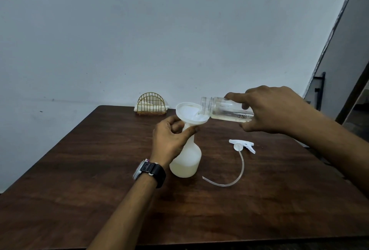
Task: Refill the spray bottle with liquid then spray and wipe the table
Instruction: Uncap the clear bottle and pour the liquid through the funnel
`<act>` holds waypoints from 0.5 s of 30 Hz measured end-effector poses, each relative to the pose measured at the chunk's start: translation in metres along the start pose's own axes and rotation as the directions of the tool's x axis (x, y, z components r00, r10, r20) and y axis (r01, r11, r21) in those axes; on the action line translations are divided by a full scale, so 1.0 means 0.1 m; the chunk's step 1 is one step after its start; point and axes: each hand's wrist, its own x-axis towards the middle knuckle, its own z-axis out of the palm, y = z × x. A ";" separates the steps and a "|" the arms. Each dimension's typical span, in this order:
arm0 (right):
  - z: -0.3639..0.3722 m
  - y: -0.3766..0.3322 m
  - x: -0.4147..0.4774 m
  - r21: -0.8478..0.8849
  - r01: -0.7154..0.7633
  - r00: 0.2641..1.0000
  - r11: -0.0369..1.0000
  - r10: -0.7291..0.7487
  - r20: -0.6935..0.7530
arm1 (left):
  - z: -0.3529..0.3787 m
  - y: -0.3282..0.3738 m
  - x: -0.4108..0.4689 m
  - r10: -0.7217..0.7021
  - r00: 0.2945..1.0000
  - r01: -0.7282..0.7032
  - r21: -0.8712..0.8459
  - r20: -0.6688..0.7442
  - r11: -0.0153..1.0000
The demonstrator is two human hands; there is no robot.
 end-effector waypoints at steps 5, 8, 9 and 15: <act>0.02 0.02 0.01 -0.003 0.008 1.000 1.000 -0.008 -0.015 | 0.00 -0.01 0.02 -0.025 1.000 0.024 -0.011 -0.011 1.000; 0.03 0.04 0.02 -0.008 0.012 1.000 1.000 -0.012 -0.018 | 0.01 -0.02 0.02 -0.024 1.000 0.024 -0.012 -0.008 1.000; 0.03 0.04 0.02 -0.010 0.013 1.000 1.000 -0.013 -0.021 | 0.01 -0.01 0.02 -0.024 1.000 0.024 -0.011 -0.010 1.000; 0.05 0.05 0.03 -0.042 0.026 0.999 0.999 -0.028 -0.042 | 0.00 -0.01 0.01 -0.027 1.000 0.027 0.011 -0.011 1.000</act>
